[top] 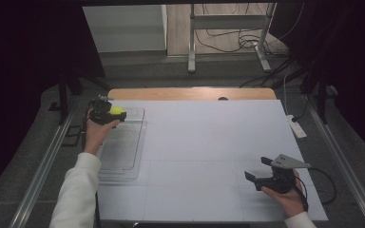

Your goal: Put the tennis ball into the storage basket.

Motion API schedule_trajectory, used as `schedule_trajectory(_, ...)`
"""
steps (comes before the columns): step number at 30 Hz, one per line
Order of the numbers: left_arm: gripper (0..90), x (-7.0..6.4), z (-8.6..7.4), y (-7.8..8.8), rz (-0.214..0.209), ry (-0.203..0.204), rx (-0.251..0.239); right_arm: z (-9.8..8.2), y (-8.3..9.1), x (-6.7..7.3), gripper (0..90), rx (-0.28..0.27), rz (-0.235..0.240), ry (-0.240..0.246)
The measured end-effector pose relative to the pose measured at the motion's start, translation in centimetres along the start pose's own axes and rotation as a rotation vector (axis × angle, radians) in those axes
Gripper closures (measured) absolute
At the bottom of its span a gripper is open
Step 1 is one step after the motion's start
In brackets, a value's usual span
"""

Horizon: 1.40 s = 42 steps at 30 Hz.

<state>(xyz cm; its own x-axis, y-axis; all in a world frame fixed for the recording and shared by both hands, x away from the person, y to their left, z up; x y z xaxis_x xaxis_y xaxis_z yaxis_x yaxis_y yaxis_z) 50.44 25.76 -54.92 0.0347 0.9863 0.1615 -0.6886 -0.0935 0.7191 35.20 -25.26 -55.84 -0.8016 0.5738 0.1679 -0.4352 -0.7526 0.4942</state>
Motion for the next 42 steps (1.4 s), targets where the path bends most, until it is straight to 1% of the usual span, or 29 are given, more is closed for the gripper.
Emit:
schedule_trajectory(7,26.8,0.1,-0.3,-0.3,0.003,-0.003,0.011,0.0,0.0,0.0,9.3,0.001,-0.001,0.000)
schedule_trajectory(13,26.8,0.1,-0.7,-0.6,0.009,-0.016,0.030,0.0,0.0,0.0,9.4,0.003,-0.003,0.002)
schedule_trajectory(21,26.8,0.0,-0.9,-0.7,0.002,-0.023,0.043,0.0,0.0,-0.1,9.3,0.001,-0.003,0.003)
schedule_trajectory(26,26.8,-0.2,-1.2,-1.0,-0.003,-0.028,0.060,-0.1,0.0,-0.1,9.3,0.001,0.000,-0.002)
schedule_trajectory(29,26.8,-0.4,-1.4,-1.2,-0.006,-0.042,0.078,-0.1,0.0,-0.1,9.3,0.003,-0.002,0.000)
schedule_trajectory(33,26.8,-0.6,-1.5,-1.3,-0.008,-0.042,0.082,-0.1,0.0,-0.1,9.4,0.003,-0.002,0.000)
schedule_trajectory(38,26.7,-0.6,-1.9,-1.8,0.000,-0.051,0.112,-0.1,0.0,-0.1,9.3,0.003,-0.002,0.000)
schedule_trajectory(42,26.6,-0.6,-2.1,-2.1,0.006,-0.055,0.123,-0.1,0.0,-0.1,9.3,0.003,0.000,-0.003)
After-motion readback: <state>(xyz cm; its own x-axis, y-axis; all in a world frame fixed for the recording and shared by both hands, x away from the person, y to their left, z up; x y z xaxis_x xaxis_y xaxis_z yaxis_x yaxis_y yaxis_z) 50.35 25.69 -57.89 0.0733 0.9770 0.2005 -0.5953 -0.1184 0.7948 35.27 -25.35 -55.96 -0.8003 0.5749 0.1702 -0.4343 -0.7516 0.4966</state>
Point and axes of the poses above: each handheld gripper's, and its own axes: y roughly backward along the jaws, z roughly out of its top, x roughly to its left, the point moved 10 cm from there along -y, roughly forward along the jaws, and after that the axes turned 14 degrees about z, right-handed, at the moved point
